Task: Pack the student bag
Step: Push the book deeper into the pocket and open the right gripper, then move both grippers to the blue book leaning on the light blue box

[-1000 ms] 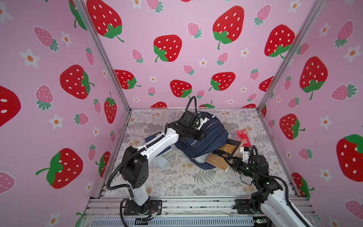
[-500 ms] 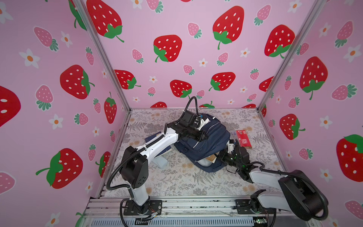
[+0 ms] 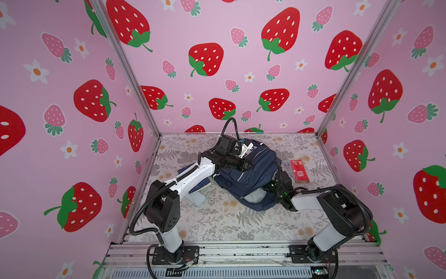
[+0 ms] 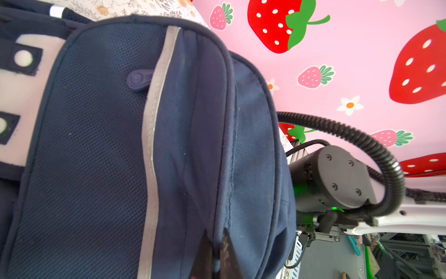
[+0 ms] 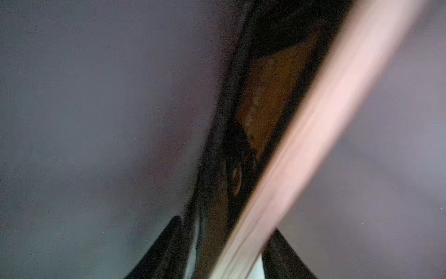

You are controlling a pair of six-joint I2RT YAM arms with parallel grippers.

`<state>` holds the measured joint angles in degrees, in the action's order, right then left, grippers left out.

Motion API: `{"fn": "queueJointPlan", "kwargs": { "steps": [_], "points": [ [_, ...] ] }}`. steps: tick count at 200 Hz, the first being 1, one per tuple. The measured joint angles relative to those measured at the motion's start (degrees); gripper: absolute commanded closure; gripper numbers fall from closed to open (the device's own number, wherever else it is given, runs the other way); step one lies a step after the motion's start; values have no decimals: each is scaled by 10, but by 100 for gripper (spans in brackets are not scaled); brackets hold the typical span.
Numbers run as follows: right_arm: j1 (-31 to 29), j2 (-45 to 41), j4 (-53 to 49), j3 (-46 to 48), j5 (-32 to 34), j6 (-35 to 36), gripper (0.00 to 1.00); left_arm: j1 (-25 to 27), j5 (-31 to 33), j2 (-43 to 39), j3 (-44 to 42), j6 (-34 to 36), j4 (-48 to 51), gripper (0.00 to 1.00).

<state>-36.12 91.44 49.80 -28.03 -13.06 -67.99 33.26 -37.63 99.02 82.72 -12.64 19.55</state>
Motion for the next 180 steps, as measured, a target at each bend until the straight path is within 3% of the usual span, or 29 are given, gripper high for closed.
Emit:
{"fn": "queueJointPlan", "kwargs": {
  "steps": [75,136,155,180],
  "points": [
    [8,-269,-276,45,82,63,41,-11,10,-4,-16,5,-2,100],
    [29,-534,-598,33,159,135,42,-11,21,-3,-42,-12,-21,100],
    [29,-580,-679,-5,183,160,42,-11,26,-1,-47,-28,-29,66],
    [29,-589,-719,-64,183,198,44,-14,42,-1,-54,-55,-55,49]
  ]
}}
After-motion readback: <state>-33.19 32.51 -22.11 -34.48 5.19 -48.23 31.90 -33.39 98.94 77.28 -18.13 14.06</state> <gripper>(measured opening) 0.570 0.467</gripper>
